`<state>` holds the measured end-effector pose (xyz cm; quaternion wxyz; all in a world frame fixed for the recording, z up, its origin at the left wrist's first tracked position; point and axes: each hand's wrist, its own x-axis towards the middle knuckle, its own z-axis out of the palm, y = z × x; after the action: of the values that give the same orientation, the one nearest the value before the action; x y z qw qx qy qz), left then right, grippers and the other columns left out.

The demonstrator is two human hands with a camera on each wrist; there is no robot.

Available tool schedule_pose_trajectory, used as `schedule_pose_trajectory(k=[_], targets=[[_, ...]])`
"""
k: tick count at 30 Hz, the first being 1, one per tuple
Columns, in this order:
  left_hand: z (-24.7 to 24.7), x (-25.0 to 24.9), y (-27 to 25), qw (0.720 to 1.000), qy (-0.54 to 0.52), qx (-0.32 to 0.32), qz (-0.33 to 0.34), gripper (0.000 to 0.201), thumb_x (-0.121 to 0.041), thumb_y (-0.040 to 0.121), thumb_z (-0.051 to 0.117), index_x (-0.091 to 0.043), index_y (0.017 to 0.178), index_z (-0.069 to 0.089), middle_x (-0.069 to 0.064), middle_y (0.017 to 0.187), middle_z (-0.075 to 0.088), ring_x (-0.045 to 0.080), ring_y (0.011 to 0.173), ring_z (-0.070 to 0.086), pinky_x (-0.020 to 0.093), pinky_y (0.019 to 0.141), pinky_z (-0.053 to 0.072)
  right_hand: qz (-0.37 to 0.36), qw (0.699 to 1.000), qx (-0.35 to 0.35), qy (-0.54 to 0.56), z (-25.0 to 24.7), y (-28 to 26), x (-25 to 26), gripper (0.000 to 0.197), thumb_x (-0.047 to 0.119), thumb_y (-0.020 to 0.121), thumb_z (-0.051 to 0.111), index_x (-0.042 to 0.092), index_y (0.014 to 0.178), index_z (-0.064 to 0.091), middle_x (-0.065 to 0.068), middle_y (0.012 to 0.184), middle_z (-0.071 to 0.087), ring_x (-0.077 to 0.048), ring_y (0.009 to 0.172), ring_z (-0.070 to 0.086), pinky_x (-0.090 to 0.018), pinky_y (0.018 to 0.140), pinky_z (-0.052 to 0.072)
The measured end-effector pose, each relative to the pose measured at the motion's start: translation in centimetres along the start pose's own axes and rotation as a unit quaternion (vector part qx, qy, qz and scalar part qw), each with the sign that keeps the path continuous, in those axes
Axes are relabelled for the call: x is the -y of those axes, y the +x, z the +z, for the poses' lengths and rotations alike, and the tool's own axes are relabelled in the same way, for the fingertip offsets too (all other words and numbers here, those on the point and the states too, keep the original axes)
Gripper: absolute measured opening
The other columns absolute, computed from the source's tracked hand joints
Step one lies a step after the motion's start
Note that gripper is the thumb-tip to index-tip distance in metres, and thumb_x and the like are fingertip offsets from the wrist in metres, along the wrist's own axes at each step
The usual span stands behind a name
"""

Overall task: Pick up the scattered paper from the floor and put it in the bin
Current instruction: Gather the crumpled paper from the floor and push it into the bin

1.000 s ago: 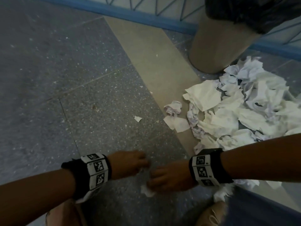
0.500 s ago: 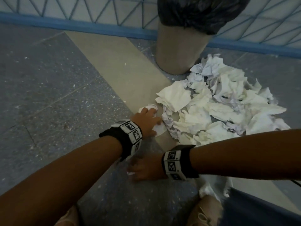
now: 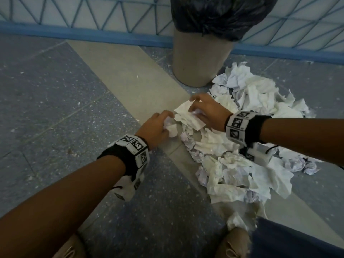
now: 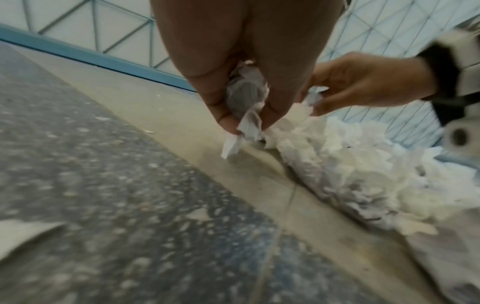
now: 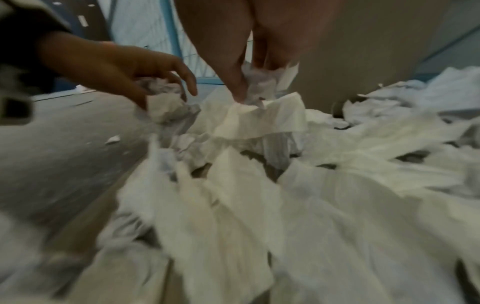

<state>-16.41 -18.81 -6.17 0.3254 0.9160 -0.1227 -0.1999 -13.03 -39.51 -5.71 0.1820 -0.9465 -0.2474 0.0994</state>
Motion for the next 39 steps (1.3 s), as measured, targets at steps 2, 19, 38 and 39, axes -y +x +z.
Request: schedule_pose_trajectory(k=[2,19,38,39], targets=[[0.8,-1.4,-0.1,0.999,0.028,0.013,0.043,0.05,-0.004,0.082,0.052,-0.018,0.129,0.046,0.018,0.123,0.046,0.036,0.104,0.055,0.033,0.084,0.043,0.025,0.998,0.029,-0.042,0.1,0.9,-1.0,0.013,0.002,0.082,0.061,0.001,0.093,0.068,-0.022,0.14,0.04,-0.043,0.13,0.031,-0.045,0.106,0.031],[2.1,-3.4,2.7,0.957,0.251,0.147,0.019,0.028,-0.015,0.09,0.051,-0.003,0.115,0.053,0.018,0.123,0.05,0.033,0.114,0.052,0.034,0.091,0.04,0.094,0.99,0.05,0.088,-4.3,3.6,-0.7,0.018,-0.006,0.081,0.055,-0.004,0.098,0.061,-0.021,0.104,0.059,-0.035,0.106,0.055,-0.021,0.072,0.029],[-21.5,-20.1,10.5,0.974,-0.035,-0.165,0.152,0.046,-0.031,0.067,0.069,-0.005,0.105,0.064,0.008,0.103,0.066,0.016,0.096,0.061,0.021,0.078,0.049,0.072,0.886,-0.421,0.182,-25.1,5.1,-1.1,0.011,0.01,0.079,0.057,0.014,0.088,0.052,-0.005,0.094,0.054,-0.011,0.09,0.05,-0.022,0.076,0.037],[-21.3,-20.1,12.0,0.975,-0.017,-0.172,0.138,0.05,-0.035,0.065,0.065,-0.007,0.107,0.063,0.01,0.109,0.066,0.02,0.101,0.061,0.024,0.08,0.048,0.105,0.892,-0.411,0.156,-25.2,6.5,-1.5,0.012,0.011,0.082,0.054,0.014,0.094,0.053,-0.008,0.104,0.054,-0.015,0.097,0.051,-0.021,0.077,0.035]])
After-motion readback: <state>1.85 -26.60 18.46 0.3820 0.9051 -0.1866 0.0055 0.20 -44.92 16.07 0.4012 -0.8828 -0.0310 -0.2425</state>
